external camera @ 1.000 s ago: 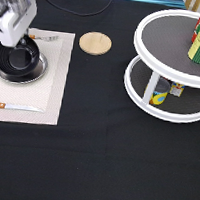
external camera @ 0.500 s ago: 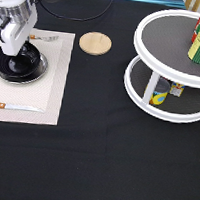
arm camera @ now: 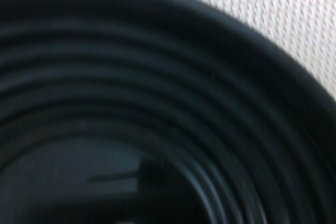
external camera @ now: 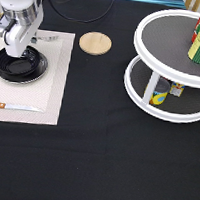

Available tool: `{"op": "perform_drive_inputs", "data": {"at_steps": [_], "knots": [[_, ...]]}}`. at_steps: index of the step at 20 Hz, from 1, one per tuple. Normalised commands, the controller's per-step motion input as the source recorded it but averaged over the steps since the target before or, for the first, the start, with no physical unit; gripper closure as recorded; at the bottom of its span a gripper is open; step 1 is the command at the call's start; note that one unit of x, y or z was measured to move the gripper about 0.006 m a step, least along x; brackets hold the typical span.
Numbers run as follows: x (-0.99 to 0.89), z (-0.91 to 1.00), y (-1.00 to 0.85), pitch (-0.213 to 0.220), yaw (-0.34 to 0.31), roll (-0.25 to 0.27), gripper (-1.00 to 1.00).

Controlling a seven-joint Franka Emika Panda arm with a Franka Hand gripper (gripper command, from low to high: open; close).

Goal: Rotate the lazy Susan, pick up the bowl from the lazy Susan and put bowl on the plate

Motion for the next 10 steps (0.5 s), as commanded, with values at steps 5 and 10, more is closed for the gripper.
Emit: {"op": "perform_drive_inputs", "data": {"at_steps": [5,10], "knots": [[0.10,0.66,0.06,0.143,0.015,-0.014,-1.00],[0.00,0.00,0.00,0.000,0.000,0.000,-1.00]]}}
